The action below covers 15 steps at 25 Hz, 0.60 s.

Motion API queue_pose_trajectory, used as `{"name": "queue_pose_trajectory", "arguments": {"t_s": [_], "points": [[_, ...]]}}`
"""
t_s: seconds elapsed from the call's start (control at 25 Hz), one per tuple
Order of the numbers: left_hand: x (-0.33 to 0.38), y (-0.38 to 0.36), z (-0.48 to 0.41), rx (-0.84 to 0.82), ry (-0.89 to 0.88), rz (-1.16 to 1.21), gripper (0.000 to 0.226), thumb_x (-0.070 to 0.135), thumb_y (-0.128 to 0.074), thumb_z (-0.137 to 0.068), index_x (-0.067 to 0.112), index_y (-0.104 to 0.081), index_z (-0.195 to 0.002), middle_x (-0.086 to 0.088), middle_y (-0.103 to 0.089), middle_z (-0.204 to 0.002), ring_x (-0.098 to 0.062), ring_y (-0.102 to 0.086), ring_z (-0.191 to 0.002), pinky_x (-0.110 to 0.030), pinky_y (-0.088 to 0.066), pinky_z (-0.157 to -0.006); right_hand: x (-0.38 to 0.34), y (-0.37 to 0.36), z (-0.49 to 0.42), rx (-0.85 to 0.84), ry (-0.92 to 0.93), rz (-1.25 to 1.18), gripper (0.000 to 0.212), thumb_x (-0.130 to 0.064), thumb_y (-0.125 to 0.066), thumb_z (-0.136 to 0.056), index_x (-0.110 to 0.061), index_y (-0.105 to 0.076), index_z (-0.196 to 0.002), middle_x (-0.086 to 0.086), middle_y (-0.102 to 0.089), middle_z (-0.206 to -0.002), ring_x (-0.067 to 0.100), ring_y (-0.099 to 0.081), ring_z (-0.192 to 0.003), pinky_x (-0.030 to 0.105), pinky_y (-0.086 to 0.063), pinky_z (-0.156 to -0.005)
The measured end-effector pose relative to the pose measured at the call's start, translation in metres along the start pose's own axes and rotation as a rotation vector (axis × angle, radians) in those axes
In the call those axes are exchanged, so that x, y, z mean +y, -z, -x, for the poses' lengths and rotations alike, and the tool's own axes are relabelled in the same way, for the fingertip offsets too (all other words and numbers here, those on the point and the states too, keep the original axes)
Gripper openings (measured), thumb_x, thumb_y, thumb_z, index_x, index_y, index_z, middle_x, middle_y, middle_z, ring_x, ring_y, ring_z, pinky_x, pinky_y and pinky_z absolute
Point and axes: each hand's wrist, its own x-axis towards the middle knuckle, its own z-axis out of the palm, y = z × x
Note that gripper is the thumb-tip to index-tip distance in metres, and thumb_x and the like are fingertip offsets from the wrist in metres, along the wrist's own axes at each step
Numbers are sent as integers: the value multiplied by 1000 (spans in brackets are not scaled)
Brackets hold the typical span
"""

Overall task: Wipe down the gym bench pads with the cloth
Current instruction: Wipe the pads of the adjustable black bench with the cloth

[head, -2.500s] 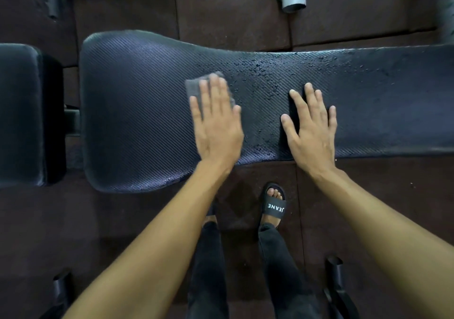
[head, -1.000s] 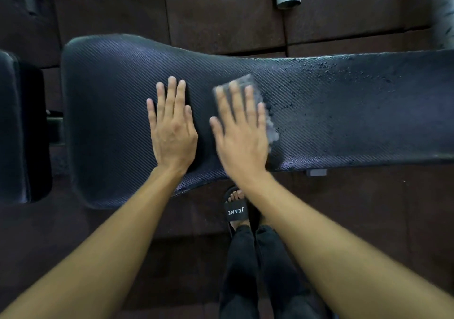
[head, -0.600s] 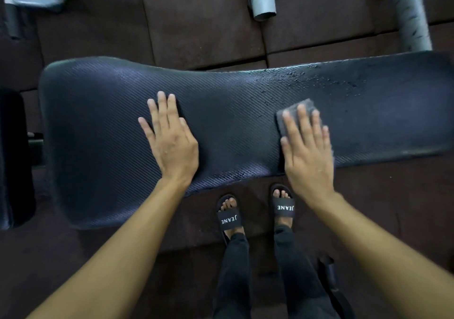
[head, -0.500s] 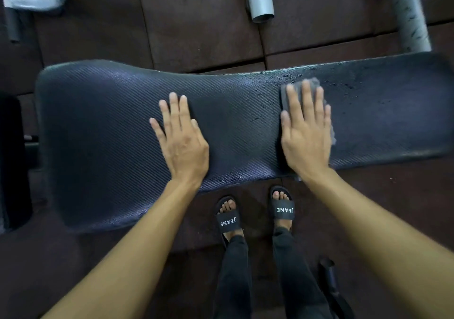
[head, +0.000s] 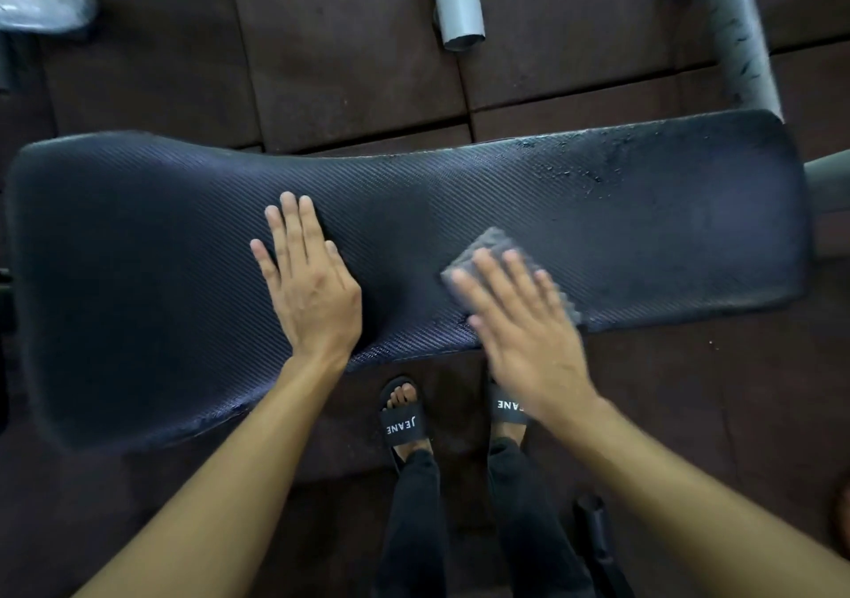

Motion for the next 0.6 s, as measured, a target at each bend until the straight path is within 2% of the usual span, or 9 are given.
{"name": "queue_pose_trajectory", "arguments": {"t_s": [0.12,0.24,0.28,0.36,0.48,0.6], "points": [[8,1,3,23,16,26,53,17,-27,-103,5,-22,-155,-10,-18,-163,-24,-10,-152,-51,-5,-124,69,12,-31,-15,-225,-16,51,-34,-32,-106,-27,-24,-156,2,-22,-164,24,-17,-152,44,-17,-122],[57,-9,23,23,-183,6,52,18,-31,-103,3,-26,-153,-13,-23,-161,-27,-16,-151,-50,-10,-123,76,11,-100,3,-358,-64,53,-39,-25,-106,-29,-19,-158,0,-15,-166,24,-8,-153,44,-8,-124],[77,-15,30,8,-241,13,52,19,-32,-104,3,-27,-153,-13,-24,-161,-27,-17,-151,-51,-12,-123,65,8,-117,11,-344,-72,53,-40,-25,-105,-29,-22,-157,1,-18,-165,25,-11,-153,45,-10,-123],[107,-26,37,-20,-244,37,52,20,-30,-104,3,-27,-153,-13,-23,-161,-27,-17,-151,-51,-15,-122,46,2,-122,35,-247,-56,51,-38,-25,-106,-28,-27,-156,2,-23,-164,26,-16,-152,48,-16,-122],[116,-30,35,-41,-176,5,52,21,-26,-105,5,-24,-154,-11,-20,-163,-25,-14,-152,-50,-14,-123,47,6,-56,-10,-78,-26,49,-35,-26,-109,-26,-23,-157,1,-20,-164,24,-15,-152,47,-23,-121],[116,-29,36,-48,-198,-28,53,22,-26,-105,6,-22,-155,-9,-17,-164,-24,-10,-152,-50,-11,-123,94,18,6,0,-57,5,49,-32,-34,-108,-27,-25,-156,2,-24,-163,25,-20,-151,48,-28,-119]]}}
